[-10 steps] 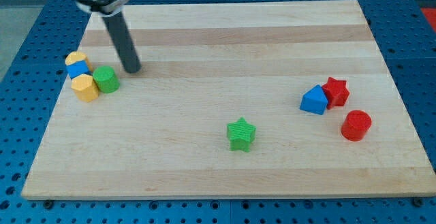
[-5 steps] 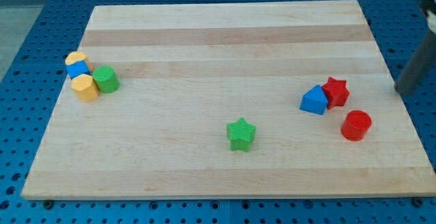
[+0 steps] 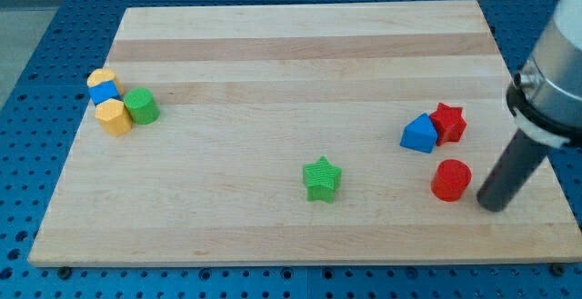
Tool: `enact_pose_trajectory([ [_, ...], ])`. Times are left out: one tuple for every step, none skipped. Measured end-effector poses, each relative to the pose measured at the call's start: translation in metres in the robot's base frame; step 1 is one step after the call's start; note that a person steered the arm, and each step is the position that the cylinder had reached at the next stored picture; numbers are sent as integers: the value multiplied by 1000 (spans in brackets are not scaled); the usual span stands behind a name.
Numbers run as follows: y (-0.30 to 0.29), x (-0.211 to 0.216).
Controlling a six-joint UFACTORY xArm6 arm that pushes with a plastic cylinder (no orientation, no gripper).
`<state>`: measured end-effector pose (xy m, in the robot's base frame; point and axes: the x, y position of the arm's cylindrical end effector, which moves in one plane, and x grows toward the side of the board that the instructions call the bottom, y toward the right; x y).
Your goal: Slide the red circle into the green circle
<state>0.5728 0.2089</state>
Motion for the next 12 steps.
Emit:
enact_pose_trajectory([
  [-20, -1],
  [-42, -16],
  [-59, -24],
  [-44, -27],
  [-6, -33],
  [-4, -43],
  [-28, -52],
  [-64, -52],
  [-91, -56],
  [-126, -82],
  [-177, -84],
  [-221, -85],
])
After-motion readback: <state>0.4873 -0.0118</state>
